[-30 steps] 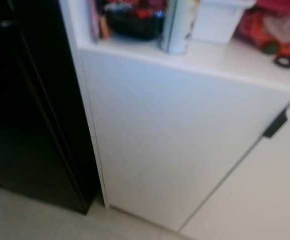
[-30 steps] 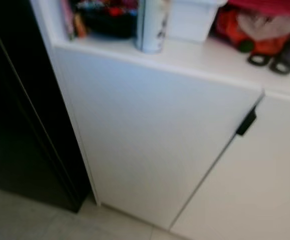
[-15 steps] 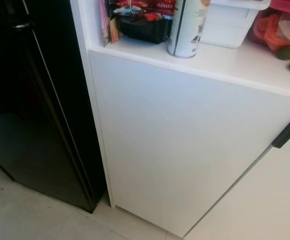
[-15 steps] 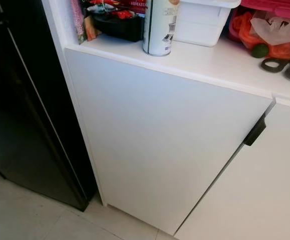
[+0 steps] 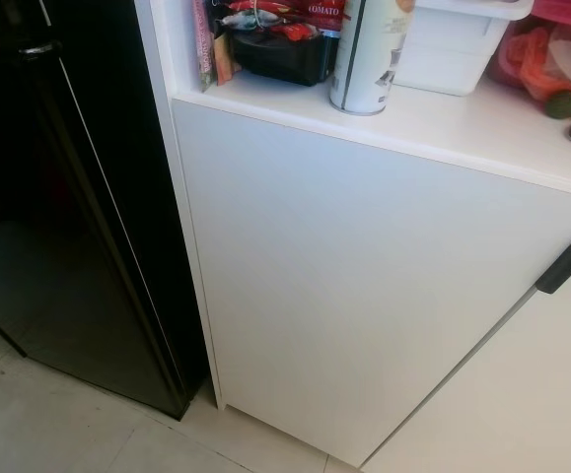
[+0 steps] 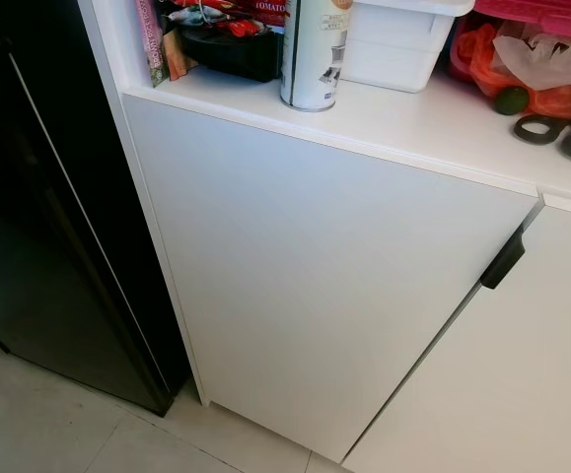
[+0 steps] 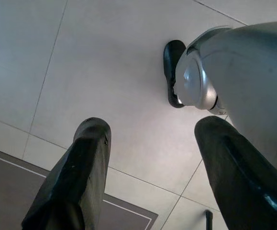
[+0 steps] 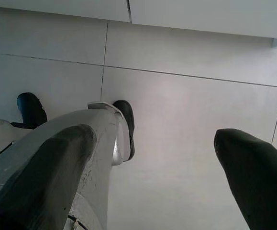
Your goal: Restocking fridge
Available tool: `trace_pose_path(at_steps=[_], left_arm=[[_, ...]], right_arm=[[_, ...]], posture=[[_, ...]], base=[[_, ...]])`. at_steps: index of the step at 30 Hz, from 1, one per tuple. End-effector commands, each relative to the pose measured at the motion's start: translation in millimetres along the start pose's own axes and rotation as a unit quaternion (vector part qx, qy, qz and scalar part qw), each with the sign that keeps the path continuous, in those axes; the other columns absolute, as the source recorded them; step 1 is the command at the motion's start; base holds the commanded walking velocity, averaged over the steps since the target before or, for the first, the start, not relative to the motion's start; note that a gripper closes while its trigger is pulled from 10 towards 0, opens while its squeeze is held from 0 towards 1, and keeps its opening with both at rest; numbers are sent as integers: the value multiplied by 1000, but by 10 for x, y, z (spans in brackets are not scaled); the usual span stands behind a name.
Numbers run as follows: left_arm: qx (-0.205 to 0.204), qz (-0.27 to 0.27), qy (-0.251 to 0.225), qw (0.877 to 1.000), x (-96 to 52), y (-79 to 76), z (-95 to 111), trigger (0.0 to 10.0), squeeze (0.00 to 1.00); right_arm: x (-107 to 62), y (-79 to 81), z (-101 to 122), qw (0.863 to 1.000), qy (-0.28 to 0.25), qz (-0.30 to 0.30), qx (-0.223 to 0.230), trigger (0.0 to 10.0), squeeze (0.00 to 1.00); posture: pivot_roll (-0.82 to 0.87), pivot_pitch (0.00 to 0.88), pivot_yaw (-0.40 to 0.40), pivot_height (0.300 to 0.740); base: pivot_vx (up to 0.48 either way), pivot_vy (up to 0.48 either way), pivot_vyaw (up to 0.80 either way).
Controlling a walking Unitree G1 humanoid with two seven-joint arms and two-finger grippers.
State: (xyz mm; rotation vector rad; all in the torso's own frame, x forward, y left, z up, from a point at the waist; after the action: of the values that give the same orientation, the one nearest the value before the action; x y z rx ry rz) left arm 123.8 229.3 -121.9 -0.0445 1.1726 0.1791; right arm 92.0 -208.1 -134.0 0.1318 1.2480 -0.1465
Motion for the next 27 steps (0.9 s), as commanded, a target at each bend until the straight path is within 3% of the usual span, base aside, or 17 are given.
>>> trace_pose_path(at_steps=[1,9,27], left_arm=[[0,0,13,1000,-4,11,-55,10000,0],[-6,-2,13,1000,-3,-3,-56,10000,0],[-14,-2,17,1000,-2,-38,-83,10000,0]], right_arm=[[0,-1,14,1000,-4,0,2,10000,0],[-1,-9,15,1000,-3,1,-2,10000,0],[-6,-32,8,1000,-1,5,-6,10000,0]], posture=[[65,0,-63,740],[70,0,-66,740],[71,0,-84,740]], base=[[0,371,0],[-90,371,0],[-247,366,0]])
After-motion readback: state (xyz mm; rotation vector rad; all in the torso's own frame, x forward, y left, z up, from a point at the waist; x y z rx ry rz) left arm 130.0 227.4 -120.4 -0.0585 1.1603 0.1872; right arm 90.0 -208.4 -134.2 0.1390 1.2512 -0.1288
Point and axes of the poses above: a point about 5 cm out from each wrist's last joint towards the gripper, its own x axis pointing out of the wrist towards the gripper, its own z axis along the axis of the wrist's last joint, y = z × x, the point moved 2 cm from there along x, pointing out of the wrist towards the gripper, and after that the axes turned 9 degrees about -x, right-handed, at the moved point
